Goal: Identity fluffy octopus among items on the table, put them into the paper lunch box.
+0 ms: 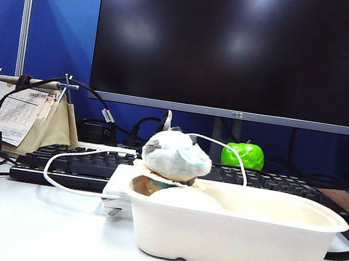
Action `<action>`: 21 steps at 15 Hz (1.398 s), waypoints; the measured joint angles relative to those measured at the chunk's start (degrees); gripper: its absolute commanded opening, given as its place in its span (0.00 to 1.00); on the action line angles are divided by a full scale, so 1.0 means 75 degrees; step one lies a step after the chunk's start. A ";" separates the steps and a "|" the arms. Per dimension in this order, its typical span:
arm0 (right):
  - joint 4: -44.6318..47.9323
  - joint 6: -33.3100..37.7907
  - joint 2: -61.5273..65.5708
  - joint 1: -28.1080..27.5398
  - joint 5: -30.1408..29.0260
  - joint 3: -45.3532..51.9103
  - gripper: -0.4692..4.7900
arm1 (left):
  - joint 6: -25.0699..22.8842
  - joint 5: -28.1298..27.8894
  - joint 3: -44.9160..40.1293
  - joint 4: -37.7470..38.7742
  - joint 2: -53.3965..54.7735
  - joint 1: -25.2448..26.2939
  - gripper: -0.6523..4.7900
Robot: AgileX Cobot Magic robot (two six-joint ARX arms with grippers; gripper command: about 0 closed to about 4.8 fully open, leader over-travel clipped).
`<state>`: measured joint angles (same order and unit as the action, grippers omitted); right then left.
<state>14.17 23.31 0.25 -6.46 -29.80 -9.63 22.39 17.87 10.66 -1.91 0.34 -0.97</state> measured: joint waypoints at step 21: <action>-0.3701 0.0090 0.6773 0.1061 -0.2973 -0.4546 0.08 | -0.0256 0.3893 0.5610 0.1515 0.7615 -0.1096 0.23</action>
<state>-13.58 23.99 51.05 1.50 -52.10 -43.72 20.47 47.07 52.73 9.45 57.45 -9.19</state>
